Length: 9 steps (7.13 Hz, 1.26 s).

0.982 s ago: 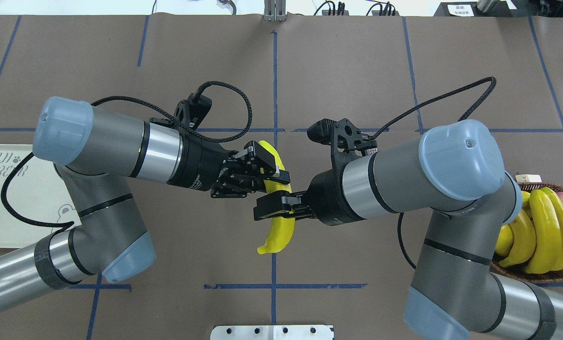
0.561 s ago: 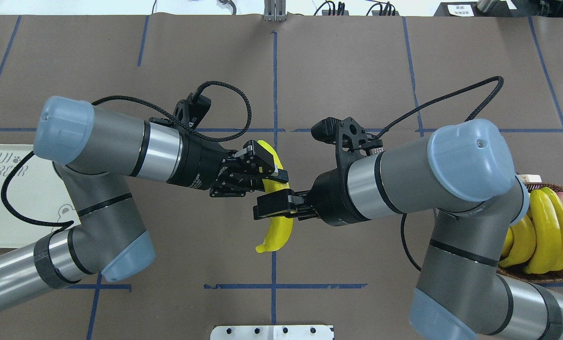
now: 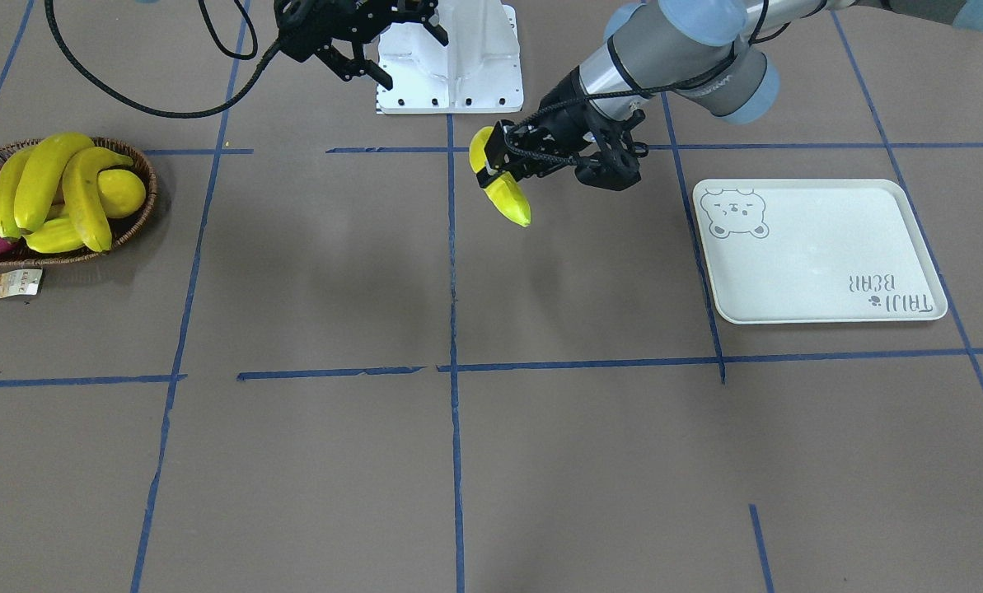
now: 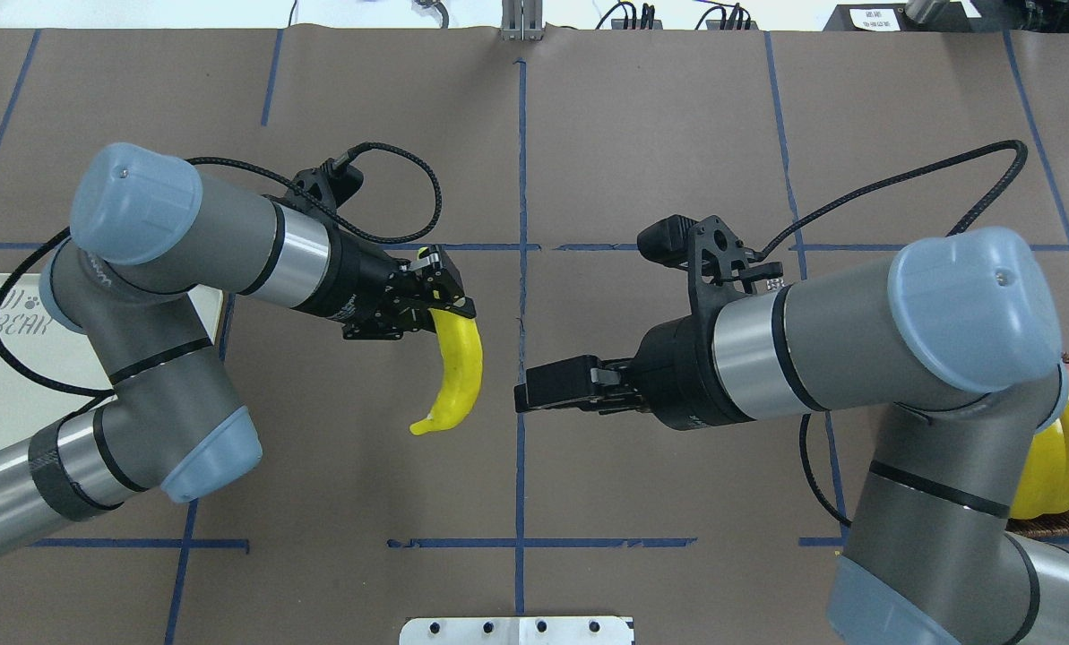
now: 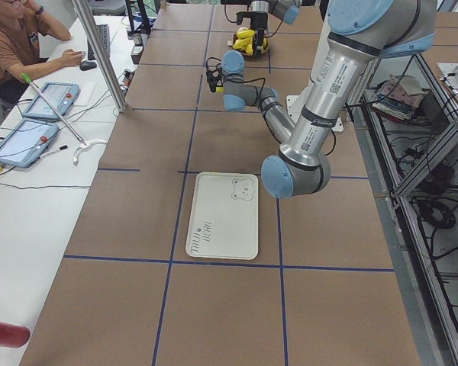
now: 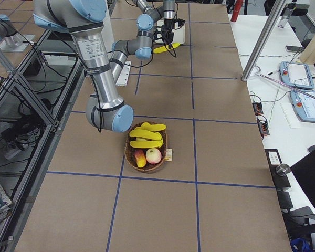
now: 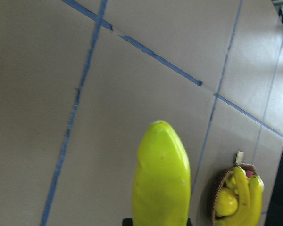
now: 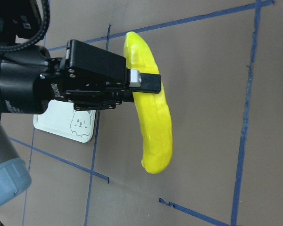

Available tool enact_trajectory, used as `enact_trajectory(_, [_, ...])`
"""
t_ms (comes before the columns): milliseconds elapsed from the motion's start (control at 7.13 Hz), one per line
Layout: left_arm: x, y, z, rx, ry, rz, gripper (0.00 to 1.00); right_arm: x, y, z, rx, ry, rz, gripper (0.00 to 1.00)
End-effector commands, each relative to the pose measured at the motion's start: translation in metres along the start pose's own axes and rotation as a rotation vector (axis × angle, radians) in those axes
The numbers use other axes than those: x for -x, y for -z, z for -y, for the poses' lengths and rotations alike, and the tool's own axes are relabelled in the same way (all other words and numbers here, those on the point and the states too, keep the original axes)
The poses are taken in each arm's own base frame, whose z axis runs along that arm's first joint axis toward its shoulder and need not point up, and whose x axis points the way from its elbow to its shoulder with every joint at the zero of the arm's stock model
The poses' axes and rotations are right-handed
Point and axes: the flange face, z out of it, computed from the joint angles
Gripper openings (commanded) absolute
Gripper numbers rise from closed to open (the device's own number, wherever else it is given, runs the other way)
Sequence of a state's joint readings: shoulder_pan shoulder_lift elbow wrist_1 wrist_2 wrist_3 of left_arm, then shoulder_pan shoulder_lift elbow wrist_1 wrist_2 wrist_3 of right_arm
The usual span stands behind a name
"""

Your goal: Transfer all bananas from basket to plate

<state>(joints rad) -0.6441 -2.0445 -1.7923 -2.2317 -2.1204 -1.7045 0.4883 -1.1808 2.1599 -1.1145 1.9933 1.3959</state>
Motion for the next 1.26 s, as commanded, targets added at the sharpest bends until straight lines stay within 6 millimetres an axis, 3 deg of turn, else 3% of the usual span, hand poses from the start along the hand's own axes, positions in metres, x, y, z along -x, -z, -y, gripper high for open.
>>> enact_trajectory(0, [0.074,0.024,0.028,-0.051,-0.045,0.147,0.00,-0.034,0.008,0.008,-0.040,-0.029,-0.064,1.00])
enact_trajectory(421, [0.236,0.090,0.078,-0.124,-0.092,0.362,0.00,-0.086,0.032,0.032,-0.106,-0.083,-0.158,1.00])
enact_trajectory(561, [0.277,0.118,0.093,-0.146,-0.122,0.417,0.00,-0.106,0.040,0.038,-0.124,-0.105,-0.193,1.00])
enact_trajectory(842, [0.332,0.147,0.121,-0.153,-0.161,0.519,0.00,-0.117,0.045,0.043,-0.139,-0.114,-0.213,1.00])
enact_trajectory(1122, [0.368,0.148,0.136,-0.138,-0.139,0.597,0.00,-0.120,0.047,0.045,-0.145,-0.116,-0.221,1.00])
